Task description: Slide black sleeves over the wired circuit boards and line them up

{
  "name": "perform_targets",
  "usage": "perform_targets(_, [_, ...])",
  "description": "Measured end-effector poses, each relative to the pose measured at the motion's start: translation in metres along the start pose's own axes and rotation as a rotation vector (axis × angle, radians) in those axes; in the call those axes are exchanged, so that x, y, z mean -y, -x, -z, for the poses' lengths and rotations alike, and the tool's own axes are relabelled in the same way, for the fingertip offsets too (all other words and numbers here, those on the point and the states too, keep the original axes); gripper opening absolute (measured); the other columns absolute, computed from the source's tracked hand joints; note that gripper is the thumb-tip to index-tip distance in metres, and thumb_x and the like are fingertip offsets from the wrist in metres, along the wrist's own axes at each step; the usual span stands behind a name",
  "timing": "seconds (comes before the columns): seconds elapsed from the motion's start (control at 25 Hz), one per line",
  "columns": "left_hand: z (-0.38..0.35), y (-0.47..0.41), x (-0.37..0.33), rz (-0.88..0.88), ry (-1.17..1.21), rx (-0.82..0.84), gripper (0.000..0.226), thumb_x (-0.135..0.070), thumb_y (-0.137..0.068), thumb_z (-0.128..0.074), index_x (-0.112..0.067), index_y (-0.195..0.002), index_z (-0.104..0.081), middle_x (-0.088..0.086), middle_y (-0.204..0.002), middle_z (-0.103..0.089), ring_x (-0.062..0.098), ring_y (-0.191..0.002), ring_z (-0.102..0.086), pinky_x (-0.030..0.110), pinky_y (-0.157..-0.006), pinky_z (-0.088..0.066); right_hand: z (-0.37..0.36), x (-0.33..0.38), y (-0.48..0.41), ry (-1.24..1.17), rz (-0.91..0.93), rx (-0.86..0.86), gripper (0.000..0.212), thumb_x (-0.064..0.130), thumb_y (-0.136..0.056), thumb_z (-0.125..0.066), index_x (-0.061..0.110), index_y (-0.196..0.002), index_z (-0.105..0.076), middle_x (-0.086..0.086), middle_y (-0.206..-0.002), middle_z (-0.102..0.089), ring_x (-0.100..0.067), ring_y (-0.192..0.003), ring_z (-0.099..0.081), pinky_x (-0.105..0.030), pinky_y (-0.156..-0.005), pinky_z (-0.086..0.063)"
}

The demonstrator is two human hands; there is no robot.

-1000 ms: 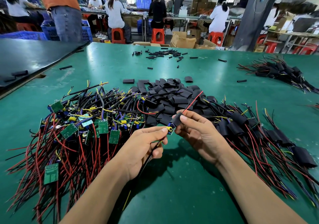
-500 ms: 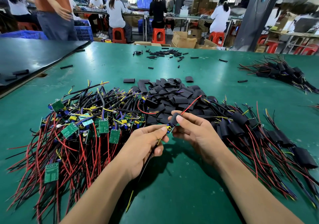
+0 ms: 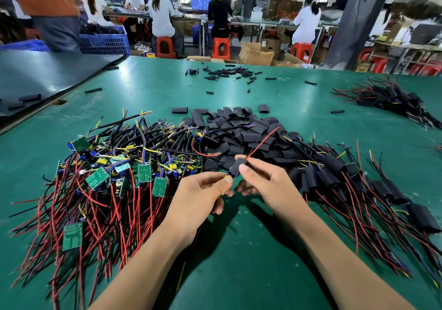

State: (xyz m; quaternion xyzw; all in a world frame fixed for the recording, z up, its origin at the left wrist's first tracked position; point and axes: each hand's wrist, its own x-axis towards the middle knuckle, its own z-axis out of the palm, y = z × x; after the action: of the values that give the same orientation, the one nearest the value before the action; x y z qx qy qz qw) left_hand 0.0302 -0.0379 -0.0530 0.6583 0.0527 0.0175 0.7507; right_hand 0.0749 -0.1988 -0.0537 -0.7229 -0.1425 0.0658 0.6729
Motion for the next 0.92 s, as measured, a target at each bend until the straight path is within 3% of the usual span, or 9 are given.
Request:
perform_targets(0.2, [0.000,0.000,0.001,-0.002,-0.012,-0.002,0.006,-0.014,-0.092,-0.068,-0.013,-0.091,-0.074,0.004,-0.067,-0.068,0.013,-0.043,-0.043,0.018,-0.045,-0.039,0.000,0.001,0.001,0.084,0.030,-0.002,0.023,0.021,-0.101,-0.058,0.021,-0.122,-0.068,-0.016,-0.094,-0.073,-0.015,-0.075,-0.068,-0.035,-0.077,-0.055])
perform_targets(0.4, [0.000,-0.002,0.000,0.056,-0.003,-0.035,0.010,-0.017,-0.094,-0.065,-0.012,-0.097,-0.073,0.001,-0.066,-0.066,0.012,-0.043,-0.044,0.018,-0.046,-0.039,0.003,-0.002,0.001,0.170,0.032,0.004,0.017,0.025,-0.102,-0.057,0.021,-0.105,-0.073,-0.012,-0.083,-0.071,-0.019,-0.074,-0.066,-0.047,-0.083,-0.055])
perform_targets(0.56, [-0.002,-0.003,-0.002,0.106,0.060,0.007,0.011,-0.018,-0.095,-0.064,-0.010,-0.096,-0.071,0.003,-0.069,-0.067,0.012,-0.045,-0.045,0.020,-0.049,-0.039,0.007,-0.001,-0.001,0.176,0.072,-0.061,0.015,0.028,-0.099,-0.063,0.038,-0.096,-0.074,0.009,-0.076,-0.072,-0.012,-0.068,-0.067,-0.034,-0.075,-0.055])
perform_targets(0.72, [-0.002,-0.002,-0.004,0.163,0.132,0.109,0.009,-0.015,-0.094,-0.064,-0.006,-0.095,-0.067,0.011,-0.072,-0.068,0.016,-0.046,-0.049,0.022,-0.048,-0.042,0.010,-0.003,-0.003,0.099,0.071,-0.165,0.004,0.029,-0.090,-0.074,0.031,-0.089,-0.077,0.006,-0.070,-0.071,-0.010,-0.059,-0.062,-0.020,-0.061,-0.048])
perform_targets(0.92, [-0.001,-0.002,-0.003,0.161,0.143,0.150,0.017,-0.012,-0.097,-0.058,0.004,-0.102,-0.063,0.014,-0.074,-0.068,0.018,-0.045,-0.050,0.023,-0.047,-0.041,0.011,-0.002,-0.004,0.002,-0.006,-0.124,0.009,0.030,-0.086,-0.077,0.024,-0.079,-0.074,0.002,-0.057,-0.057,-0.012,-0.052,-0.049,-0.019,-0.053,-0.040])
